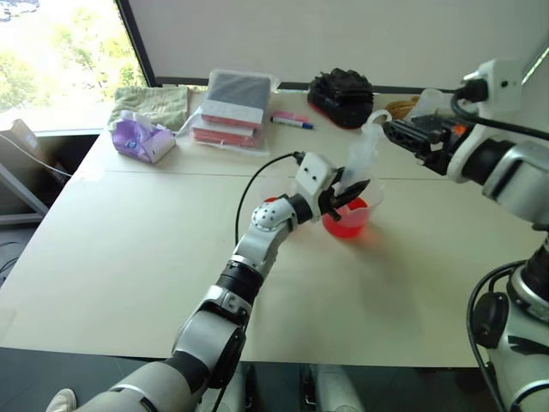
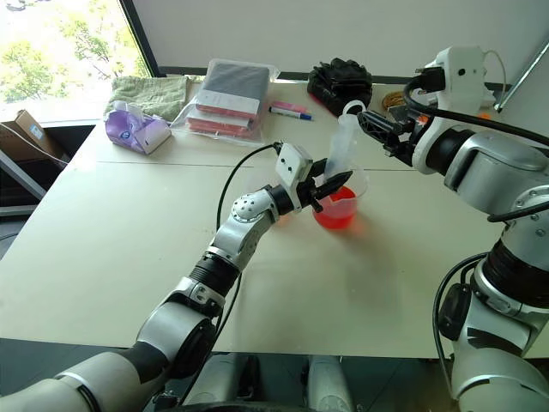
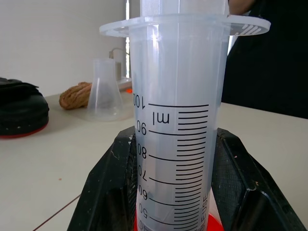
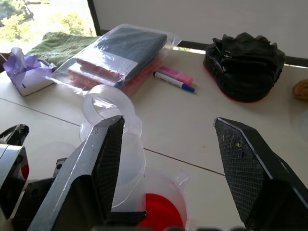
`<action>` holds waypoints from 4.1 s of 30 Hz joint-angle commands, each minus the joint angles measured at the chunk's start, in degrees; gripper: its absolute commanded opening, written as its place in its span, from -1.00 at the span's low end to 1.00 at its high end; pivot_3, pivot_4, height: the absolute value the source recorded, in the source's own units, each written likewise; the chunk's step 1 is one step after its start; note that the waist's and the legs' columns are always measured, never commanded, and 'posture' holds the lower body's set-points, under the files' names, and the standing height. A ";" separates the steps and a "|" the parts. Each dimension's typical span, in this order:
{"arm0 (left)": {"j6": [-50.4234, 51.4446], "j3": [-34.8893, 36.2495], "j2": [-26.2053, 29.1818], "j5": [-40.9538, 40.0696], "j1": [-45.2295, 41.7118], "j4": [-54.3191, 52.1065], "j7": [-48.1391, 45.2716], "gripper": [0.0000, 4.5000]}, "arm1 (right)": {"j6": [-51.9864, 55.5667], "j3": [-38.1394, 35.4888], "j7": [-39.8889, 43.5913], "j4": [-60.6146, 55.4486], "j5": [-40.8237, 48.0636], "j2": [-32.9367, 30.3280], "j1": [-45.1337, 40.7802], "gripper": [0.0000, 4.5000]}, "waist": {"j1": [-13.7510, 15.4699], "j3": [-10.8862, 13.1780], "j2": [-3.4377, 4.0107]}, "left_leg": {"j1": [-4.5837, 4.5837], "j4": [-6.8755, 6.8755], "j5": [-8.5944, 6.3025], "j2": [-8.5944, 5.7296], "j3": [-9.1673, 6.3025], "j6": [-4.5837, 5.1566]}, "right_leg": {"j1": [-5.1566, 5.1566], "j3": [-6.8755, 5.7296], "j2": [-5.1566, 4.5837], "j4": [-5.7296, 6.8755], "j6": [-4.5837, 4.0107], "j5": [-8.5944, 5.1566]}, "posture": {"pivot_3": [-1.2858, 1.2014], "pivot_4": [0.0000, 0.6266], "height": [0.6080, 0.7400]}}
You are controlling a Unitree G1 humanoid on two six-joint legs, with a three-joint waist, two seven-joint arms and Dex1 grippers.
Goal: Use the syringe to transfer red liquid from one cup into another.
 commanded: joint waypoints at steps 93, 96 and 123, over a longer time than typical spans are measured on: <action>17.81 6.55 18.79 -7.68 12.97 -36.93 3.89 -0.31 | -21.76 22.06 -2.49 11.83 -3.82 18.18 -14.71 0.36 | -0.34 -0.06 0.12 | -0.41 0.06 -0.01 0.02 -0.03 0.03 | -0.20 -0.11 0.04 -0.29 0.12 0.17 | 0.03 -0.52 1.00; 17.89 6.56 18.81 -7.65 13.24 -37.34 3.99 -0.31 | -21.81 22.62 -2.28 13.51 -6.41 19.32 -15.16 0.36 | -0.42 -0.06 0.12 | -0.41 0.06 -0.01 0.02 -0.03 0.03 | -0.21 -0.11 0.04 -0.29 0.12 0.17 | 0.03 -0.52 1.00; 19.51 7.41 19.19 -8.39 12.67 -38.70 3.80 -0.31 | -8.85 22.33 2.95 8.19 -7.21 24.37 -15.53 -0.99 | -0.68 -0.07 0.13 | -0.41 0.05 -0.01 0.02 -0.03 0.02 | -0.22 -0.11 0.04 -0.26 0.12 0.17 | 0.03 -0.52 1.00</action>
